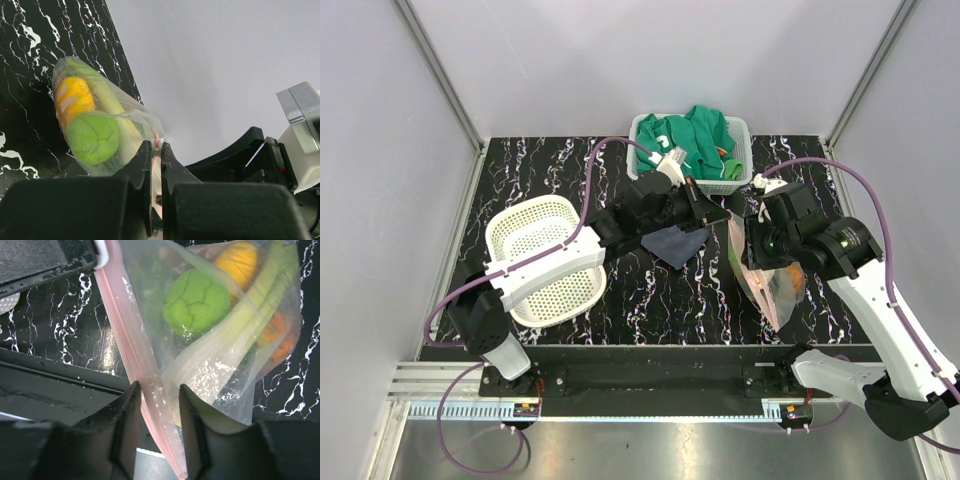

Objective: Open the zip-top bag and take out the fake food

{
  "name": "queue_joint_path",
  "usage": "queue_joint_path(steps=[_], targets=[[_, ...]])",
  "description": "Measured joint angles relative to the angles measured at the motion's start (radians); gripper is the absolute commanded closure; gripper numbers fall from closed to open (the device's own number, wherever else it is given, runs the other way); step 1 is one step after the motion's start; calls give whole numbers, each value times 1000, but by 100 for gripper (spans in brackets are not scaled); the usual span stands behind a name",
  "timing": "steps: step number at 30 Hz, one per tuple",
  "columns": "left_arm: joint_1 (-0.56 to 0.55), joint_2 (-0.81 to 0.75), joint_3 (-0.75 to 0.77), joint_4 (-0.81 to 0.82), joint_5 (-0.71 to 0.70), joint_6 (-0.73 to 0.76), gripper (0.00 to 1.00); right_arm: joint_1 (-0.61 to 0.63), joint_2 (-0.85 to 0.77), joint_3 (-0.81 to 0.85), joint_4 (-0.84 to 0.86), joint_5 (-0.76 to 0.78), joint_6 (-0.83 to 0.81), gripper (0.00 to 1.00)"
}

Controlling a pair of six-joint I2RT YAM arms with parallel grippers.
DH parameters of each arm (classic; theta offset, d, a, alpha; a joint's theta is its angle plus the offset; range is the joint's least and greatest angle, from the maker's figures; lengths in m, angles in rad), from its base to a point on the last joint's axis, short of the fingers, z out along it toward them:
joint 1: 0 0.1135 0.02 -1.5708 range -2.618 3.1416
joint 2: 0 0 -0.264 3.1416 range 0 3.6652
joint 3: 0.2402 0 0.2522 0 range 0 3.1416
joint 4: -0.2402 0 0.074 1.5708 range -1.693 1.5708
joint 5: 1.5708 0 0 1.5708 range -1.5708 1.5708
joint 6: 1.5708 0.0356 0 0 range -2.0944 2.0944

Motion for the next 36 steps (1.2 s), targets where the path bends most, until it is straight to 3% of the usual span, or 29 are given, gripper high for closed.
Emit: queue_joint_path(steps=[5,8,10,15,16,18,22,25,27,30,31,35,36], targets=[[0,0,0,-5,-2,0,100,1,-12,-2,1,34,9,68],[-1,0,2,-7,-2,0,100,1,-21,-16,4,39,10,61],[-3,0,7,-11,-2,0,100,2,-26,-34,5,51,12,62],[-6,3,24,-30,0,8,100,3,-26,-61,5,118,25,98],[-6,4,32,-40,3,13,100,3,-26,-61,5,134,30,100],[-6,6,49,-69,6,39,94,3,-30,-60,8,154,42,100],[-8,7,73,-125,6,122,65,4,-45,-42,6,169,60,100],[-7,1,74,-167,1,196,50,4,-55,-2,-3,169,69,100],[-7,-8,74,-201,1,247,46,4,-54,21,-7,169,73,100],[-16,-38,74,-248,-5,326,50,4,-41,50,-17,166,76,100],[-23,-50,74,-255,-7,348,60,4,-37,55,-19,163,77,100],[-111,-122,74,-271,-51,463,79,4,-15,62,-21,137,82,100],[-142,-140,74,-270,-58,489,81,4,-12,62,-21,130,84,100]])
